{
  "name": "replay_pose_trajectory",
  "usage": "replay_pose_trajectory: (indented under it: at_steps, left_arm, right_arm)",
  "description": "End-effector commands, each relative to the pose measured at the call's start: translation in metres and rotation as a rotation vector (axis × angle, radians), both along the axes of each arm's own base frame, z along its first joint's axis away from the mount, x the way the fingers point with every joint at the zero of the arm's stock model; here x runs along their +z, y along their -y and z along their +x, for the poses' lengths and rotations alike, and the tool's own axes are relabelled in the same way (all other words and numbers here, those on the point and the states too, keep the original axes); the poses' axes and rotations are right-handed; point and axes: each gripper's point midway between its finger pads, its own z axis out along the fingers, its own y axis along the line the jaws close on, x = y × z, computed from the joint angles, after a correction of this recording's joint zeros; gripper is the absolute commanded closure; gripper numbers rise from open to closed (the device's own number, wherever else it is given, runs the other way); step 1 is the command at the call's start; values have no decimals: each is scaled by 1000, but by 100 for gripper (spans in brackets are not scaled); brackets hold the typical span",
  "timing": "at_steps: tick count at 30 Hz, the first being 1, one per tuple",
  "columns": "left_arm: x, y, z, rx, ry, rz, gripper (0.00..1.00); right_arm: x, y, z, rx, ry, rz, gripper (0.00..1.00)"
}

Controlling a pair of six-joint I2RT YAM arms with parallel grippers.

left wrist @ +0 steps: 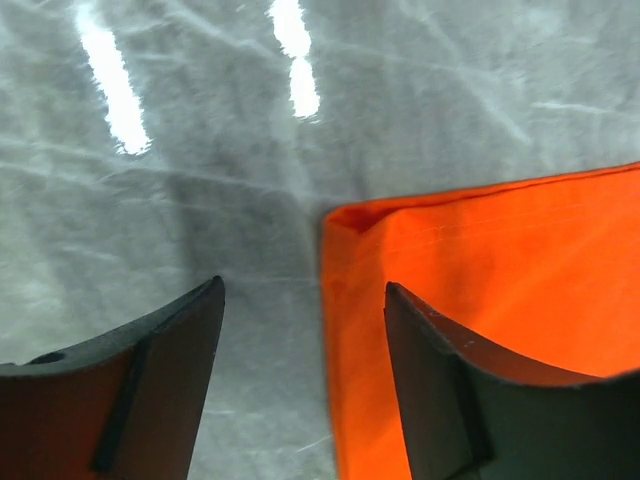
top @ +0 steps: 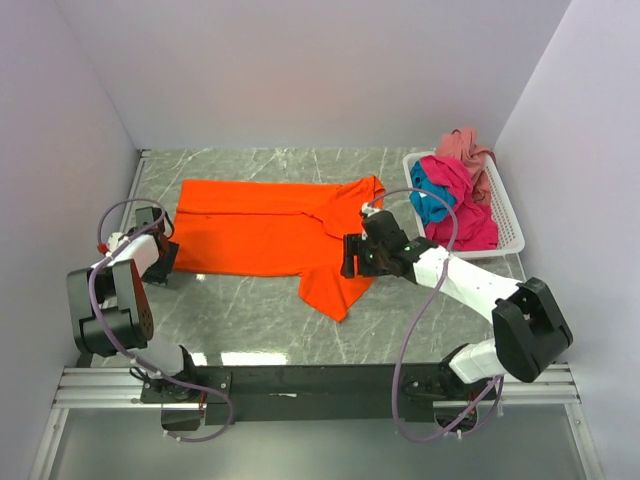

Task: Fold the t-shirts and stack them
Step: Fold the tshirt

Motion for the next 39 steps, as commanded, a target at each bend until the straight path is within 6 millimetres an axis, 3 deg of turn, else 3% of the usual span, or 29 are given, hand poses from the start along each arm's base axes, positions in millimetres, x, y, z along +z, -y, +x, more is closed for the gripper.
replay_pose_trajectory:
  at_steps: [1, 2, 4, 5, 8, 9, 18, 22, 24, 30, 33, 36, 39]
  left_arm:
    - [1, -7, 12, -1, 18, 21, 31]
    - [0, -8, 14, -9, 21, 25, 33]
    - [-2, -7, 17, -22, 19, 16, 49]
    - [-5, -6, 19, -23, 13, 8, 65]
    - [-8, -4, 22, -41, 4, -2, 95]
    - [-9, -4, 22, -45, -5, 0, 99]
    - [-1, -8, 22, -54, 4, 29, 99]
    - [3, -8, 24, -57, 15, 31, 99]
    - [4, -9, 22, -52, 10, 34, 99]
    - [10, -9, 20, -53, 31, 41, 99]
    - [14, -9, 21, -67, 50, 46, 99]
    - [19, -7, 21, -73, 72, 52, 99]
    - [31, -6, 22, -81, 115, 58, 99]
  right_arm:
    - [3, -5, -12, 48, 18, 13, 26]
    - [3, -5, -16, 58, 16, 9, 26]
    - [1, -6, -25, 87, 16, -12, 26]
    - [2, -7, -30, 100, 17, -12, 26]
    - [4, -16, -48, 189, 25, -27, 29]
    - [2, -19, -56, 244, 33, -49, 29]
    - [-22, -59, -98, 496, 24, -192, 35]
    - [-34, -65, -101, 536, 40, -271, 37]
    - [-47, -62, -96, 522, 30, -338, 37]
    - [-64, -50, -86, 464, 18, -445, 40]
    - [-70, -49, -85, 449, 9, -462, 50]
    - [-70, -46, -82, 426, 10, -477, 83]
    - [-61, -45, -80, 411, 32, -476, 97]
